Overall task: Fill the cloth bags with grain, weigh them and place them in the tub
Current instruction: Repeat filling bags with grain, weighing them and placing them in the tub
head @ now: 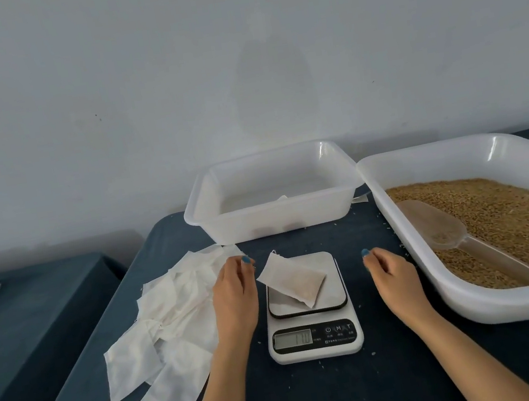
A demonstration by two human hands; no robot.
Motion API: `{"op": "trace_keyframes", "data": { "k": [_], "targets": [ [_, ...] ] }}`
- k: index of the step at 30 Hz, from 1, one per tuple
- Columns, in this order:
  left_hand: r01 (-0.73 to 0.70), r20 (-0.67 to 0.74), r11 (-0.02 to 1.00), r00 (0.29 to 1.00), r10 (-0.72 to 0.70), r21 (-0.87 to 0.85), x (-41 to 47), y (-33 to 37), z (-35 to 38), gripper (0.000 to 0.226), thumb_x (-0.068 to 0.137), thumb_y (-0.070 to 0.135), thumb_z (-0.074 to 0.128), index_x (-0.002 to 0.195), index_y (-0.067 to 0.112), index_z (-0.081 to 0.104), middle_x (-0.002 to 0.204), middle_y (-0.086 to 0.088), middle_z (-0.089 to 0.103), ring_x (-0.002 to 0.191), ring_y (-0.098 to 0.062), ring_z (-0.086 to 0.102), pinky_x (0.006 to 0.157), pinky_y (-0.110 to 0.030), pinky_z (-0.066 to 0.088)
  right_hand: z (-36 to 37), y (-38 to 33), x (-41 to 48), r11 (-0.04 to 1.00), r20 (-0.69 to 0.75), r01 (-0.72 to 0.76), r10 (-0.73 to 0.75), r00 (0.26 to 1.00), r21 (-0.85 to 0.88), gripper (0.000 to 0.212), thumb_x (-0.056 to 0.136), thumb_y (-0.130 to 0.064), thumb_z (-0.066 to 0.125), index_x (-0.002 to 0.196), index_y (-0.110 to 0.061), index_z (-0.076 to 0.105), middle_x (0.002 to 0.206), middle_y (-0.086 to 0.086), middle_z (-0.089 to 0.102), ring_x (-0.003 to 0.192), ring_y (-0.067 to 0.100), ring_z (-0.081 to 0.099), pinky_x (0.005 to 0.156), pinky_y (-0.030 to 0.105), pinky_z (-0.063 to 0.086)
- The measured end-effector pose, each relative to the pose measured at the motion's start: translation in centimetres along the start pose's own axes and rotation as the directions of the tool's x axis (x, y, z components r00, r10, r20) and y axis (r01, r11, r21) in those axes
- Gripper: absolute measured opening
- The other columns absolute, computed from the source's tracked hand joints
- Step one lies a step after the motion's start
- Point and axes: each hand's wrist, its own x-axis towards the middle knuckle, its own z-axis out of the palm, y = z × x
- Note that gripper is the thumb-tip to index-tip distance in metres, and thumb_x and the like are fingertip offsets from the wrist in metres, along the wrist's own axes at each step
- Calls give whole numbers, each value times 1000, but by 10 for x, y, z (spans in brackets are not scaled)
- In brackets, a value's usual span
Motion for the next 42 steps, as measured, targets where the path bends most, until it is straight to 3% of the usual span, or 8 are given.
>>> {"op": "trace_keyframes", "data": {
  "k": [11, 15, 19, 23, 26, 30, 36, 42],
  "targets": [
    [-11, 50, 1000, 999, 12, -2, -1, -2, 0, 24, 104, 31, 41, 94, 20, 60, 91, 13, 63, 83, -9, 59, 67, -21, 43, 0, 1, 0, 1000, -16, -3, 3, 1000, 9, 39, 100, -25, 50, 63, -15, 44, 52, -5, 39, 47, 5, 38, 48, 18, 33],
    [-90, 217, 994, 973, 74, 64, 0, 8, 2, 22, 101, 41, 46, 84, 30, 55, 95, 10, 57, 91, -12, 52, 71, -21, 37, 0, 1, 0, 1000, -11, -3, 3, 1000, 2, 39, 100, -25, 50, 64, -14, 45, 51, -5, 39, 46, 5, 38, 48, 17, 34],
    [-73, 344, 997, 937, 61, 23, 1, 21, 6, 33, 100, 40, 52, 118, 15, 62, 119, 6, 58, 110, -15, 53, 93, -31, 43, 0, 2, 0, 1000, -3, -5, 5, 1000, 2, 38, 100, -26, 50, 64, -15, 45, 51, -6, 39, 46, 4, 38, 47, 17, 34],
    [-85, 371, 994, 927, 55, 65, 7, 39, 1, 24, 99, 41, 52, 91, 19, 55, 77, 8, 55, 74, -16, 50, 61, -28, 35, 0, 1, 0, 1000, 5, -5, 5, 1000, 9, 38, 100, -25, 50, 64, -14, 44, 51, -6, 39, 46, 4, 37, 48, 16, 34],
    [-173, 315, 975, 941, 121, 143, 22, 55, -9, 22, 97, 38, 57, 88, 18, 56, 73, 4, 57, 71, -20, 52, 60, -32, 36, 0, 2, 0, 1000, 9, 1, -1, 1000, 10, 40, 100, -27, 50, 63, -14, 42, 52, -6, 39, 47, 4, 36, 48, 18, 34],
    [-193, 257, 957, 957, 136, 215, 72, 80, -23, 9, 92, 30, 63, 98, 24, 63, 88, 4, 64, 76, -22, 56, 64, -31, 38, 1, 2, 1, 1000, 28, -16, 15, 999, 3, 42, 100, -31, 49, 63, -16, 39, 50, -8, 38, 47, 5, 34, 49, 20, 30],
    [-318, 66, 882, 947, 315, 348, 165, 100, -37, 40, 89, -6, 46, 110, 18, 70, 108, -6, 70, 94, -29, 63, 70, -31, 44, 2, 2, -1, 1000, 37, -1, 1, 999, -2, 39, 100, -28, 50, 63, -17, 44, 49, -10, 42, 45, 4, 37, 49, 17, 35],
    [-456, 429, 649, 878, 215, 609, 196, 62, -29, 63, 86, -18, 41, 126, 24, 65, 135, -6, 58, 125, -29, 52, 100, -36, 44, 1, 1, -2, 1000, 41, -3, 3, 999, 13, 37, 100, -24, 51, 64, -15, 47, 48, -8, 42, 45, 5, 38, 51, 17, 36]
  ]
}}
